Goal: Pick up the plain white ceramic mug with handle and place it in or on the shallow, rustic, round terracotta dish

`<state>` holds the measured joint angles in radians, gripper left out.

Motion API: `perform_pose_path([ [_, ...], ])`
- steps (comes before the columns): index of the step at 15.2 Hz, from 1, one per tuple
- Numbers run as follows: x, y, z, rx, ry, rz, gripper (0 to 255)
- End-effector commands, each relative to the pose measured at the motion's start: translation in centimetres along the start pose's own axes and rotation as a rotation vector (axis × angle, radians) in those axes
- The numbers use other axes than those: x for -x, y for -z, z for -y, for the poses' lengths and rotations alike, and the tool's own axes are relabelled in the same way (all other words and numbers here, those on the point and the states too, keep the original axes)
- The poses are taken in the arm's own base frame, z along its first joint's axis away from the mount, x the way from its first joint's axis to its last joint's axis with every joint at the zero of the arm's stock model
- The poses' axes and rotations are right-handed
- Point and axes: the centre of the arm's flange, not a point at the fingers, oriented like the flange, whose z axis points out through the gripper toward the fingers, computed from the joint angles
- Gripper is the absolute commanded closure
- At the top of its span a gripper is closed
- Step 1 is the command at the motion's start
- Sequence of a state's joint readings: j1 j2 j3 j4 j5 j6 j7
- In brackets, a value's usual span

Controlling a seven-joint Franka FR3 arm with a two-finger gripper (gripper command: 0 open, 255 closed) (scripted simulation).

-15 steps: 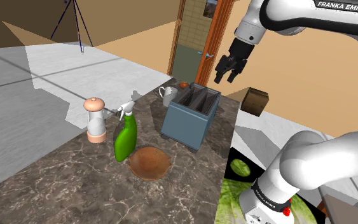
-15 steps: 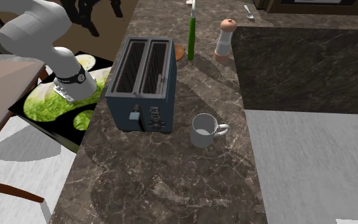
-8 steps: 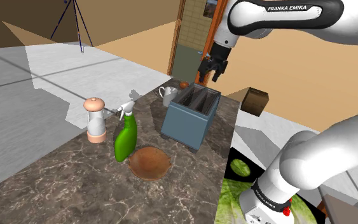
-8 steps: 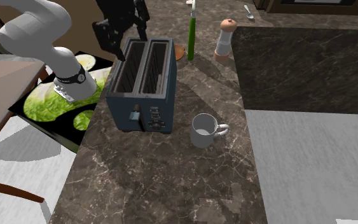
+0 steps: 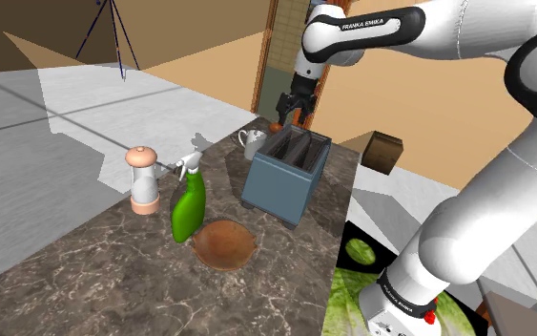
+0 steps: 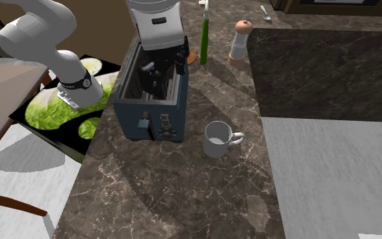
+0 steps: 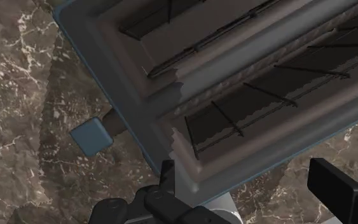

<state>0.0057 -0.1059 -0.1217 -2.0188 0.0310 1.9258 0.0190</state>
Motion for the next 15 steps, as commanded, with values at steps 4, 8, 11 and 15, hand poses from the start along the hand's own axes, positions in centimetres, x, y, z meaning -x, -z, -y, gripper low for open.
perform_pose_path([
  [4,-6.1,-3.5,-0.8,0.011,-0.011,0.027,0],
  [8,-10.9,-6.3,-1.6,0.019,-0.021,0.050,0],
  [11,-14.4,-8.5,-2.2,0.025,-0.028,0.066,0],
  [15,-16.4,-10.9,-2.7,0.029,-0.032,0.076,0],
])
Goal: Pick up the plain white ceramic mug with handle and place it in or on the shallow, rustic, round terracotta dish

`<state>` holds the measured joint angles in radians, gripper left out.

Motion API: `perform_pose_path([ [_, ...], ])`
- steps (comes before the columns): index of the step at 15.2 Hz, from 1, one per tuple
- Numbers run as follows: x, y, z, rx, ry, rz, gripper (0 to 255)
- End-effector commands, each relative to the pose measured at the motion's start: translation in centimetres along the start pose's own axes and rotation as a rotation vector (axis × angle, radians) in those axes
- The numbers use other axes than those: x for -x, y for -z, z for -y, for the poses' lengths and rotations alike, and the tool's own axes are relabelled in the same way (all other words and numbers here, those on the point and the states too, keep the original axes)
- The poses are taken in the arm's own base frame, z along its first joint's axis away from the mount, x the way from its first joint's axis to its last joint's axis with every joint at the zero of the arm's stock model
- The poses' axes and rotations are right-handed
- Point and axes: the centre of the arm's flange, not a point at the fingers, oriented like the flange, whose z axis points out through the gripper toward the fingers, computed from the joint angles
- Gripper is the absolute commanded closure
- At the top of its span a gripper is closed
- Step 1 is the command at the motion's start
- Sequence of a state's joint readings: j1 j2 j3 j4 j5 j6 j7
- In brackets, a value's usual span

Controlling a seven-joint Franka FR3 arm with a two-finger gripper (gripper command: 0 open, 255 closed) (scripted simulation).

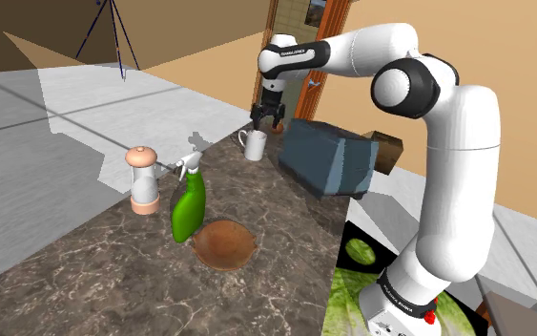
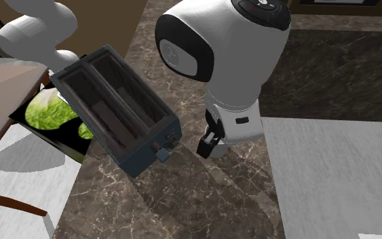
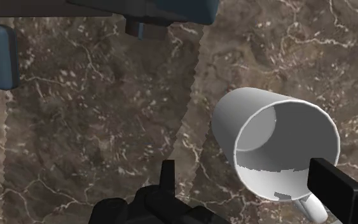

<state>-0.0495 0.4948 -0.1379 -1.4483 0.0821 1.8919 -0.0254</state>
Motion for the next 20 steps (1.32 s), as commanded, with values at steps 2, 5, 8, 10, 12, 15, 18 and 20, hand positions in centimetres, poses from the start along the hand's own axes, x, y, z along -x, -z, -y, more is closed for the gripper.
perform_pose_path([
  [2,0.0,-2.0,0.1,0.000,0.000,0.020,0],
  [5,0.0,-3.6,0.1,0.000,0.000,0.020,0],
  [8,0.1,-3.9,0.1,0.000,0.000,0.020,0],
  [10,0.1,-3.9,0.1,0.000,0.000,0.020,0],
  [12,0.1,-3.9,0.1,0.000,0.000,0.020,0],
  [15,0.1,-3.9,0.1,0.000,0.000,0.020,255],
  [18,0.1,-3.9,0.1,0.000,0.000,0.020,255],
  [20,0.1,-3.9,0.1,0.000,0.000,0.020,255],
])
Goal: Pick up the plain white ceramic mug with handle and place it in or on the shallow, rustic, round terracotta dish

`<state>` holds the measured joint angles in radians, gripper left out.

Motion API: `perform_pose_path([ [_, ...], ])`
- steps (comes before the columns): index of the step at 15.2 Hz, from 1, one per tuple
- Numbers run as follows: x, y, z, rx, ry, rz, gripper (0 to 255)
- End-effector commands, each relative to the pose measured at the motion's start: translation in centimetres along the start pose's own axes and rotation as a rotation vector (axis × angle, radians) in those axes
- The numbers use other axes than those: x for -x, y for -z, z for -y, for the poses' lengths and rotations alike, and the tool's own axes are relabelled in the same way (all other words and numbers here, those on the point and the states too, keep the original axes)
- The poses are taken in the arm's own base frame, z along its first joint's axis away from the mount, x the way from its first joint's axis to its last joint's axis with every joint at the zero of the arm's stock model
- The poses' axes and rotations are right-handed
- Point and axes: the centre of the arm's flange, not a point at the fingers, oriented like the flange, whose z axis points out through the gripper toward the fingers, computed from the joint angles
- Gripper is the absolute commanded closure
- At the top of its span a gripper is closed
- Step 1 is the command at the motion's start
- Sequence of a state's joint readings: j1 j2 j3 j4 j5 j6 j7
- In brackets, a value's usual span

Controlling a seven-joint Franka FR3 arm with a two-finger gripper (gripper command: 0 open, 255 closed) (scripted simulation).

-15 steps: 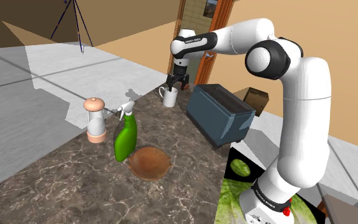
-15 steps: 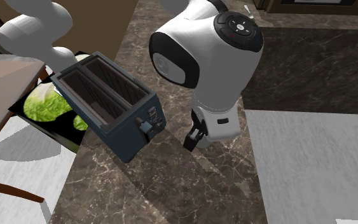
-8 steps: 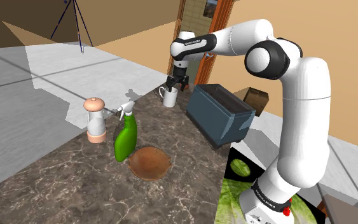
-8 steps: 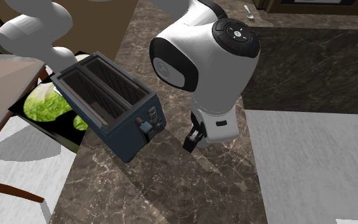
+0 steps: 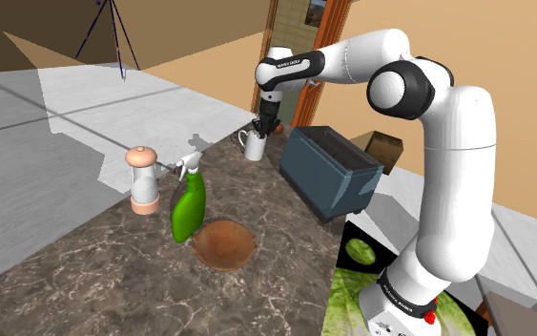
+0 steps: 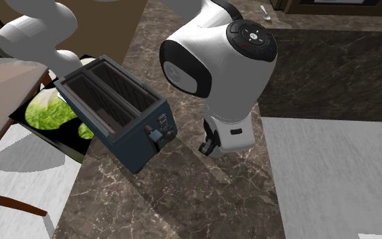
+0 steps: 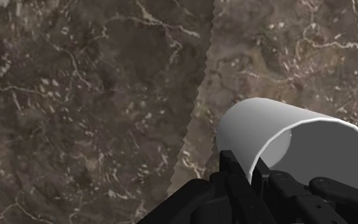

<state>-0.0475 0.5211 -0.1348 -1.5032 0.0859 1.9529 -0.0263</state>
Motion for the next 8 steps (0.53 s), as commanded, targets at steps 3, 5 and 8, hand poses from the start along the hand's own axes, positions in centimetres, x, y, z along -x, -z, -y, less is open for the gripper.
perform_pose_path([
  [3,0.0,0.0,0.0,0.000,0.000,0.000,255],
  [5,0.1,1.1,0.0,0.000,0.000,0.000,255],
  [8,0.2,2.6,0.0,0.000,0.000,0.000,255],
])
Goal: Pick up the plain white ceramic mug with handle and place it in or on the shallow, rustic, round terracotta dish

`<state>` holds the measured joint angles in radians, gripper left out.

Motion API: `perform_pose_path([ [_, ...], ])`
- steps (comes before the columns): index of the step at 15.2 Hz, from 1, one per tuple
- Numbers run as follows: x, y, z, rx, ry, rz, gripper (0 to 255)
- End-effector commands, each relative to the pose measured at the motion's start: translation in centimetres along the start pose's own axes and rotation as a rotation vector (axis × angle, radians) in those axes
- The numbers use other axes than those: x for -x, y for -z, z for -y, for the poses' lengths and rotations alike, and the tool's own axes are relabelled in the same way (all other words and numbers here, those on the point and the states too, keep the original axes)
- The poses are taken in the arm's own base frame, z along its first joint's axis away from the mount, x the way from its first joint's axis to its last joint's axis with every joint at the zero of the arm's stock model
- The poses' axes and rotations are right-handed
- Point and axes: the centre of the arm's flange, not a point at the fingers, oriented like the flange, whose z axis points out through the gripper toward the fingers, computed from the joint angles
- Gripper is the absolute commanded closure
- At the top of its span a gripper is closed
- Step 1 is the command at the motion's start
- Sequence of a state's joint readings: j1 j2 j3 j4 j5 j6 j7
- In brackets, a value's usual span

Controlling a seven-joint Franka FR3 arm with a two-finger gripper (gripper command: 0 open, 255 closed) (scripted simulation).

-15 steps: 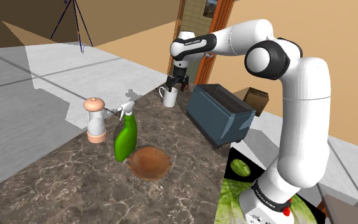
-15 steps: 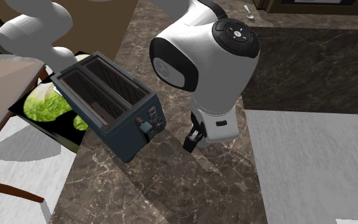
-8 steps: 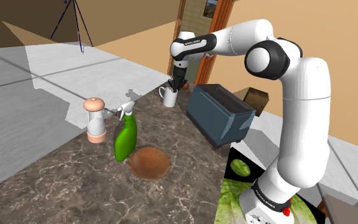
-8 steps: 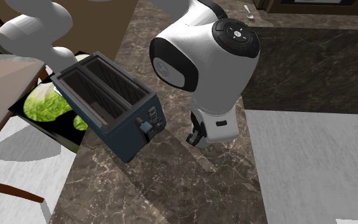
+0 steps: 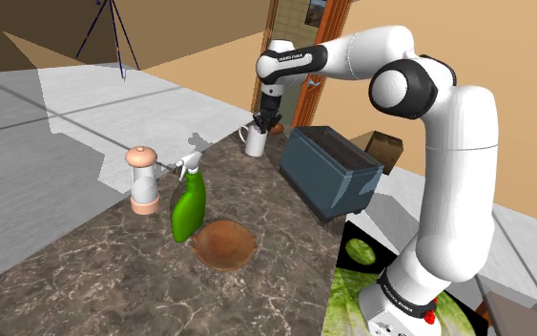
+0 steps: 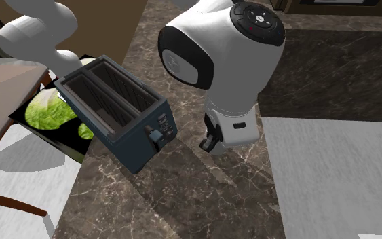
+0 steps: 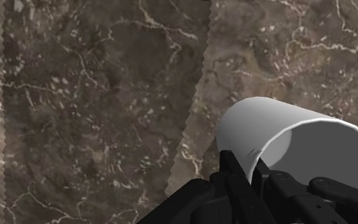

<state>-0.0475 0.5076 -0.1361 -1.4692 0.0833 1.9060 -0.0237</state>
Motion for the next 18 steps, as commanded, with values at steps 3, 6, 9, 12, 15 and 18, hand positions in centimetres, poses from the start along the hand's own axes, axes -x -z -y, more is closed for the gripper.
perform_pose_path([
  [3,0.2,2.1,0.0,0.000,0.000,0.000,255],
  [6,0.3,3.7,0.0,0.000,0.000,0.000,255],
  [9,0.4,5.2,0.0,0.000,0.000,0.000,255],
  [12,0.5,6.8,0.1,0.000,0.000,0.000,255],
  [15,0.6,8.0,0.1,0.000,0.000,0.000,255],
  [18,3.5,8.1,2.8,0.000,0.000,0.000,255],
])
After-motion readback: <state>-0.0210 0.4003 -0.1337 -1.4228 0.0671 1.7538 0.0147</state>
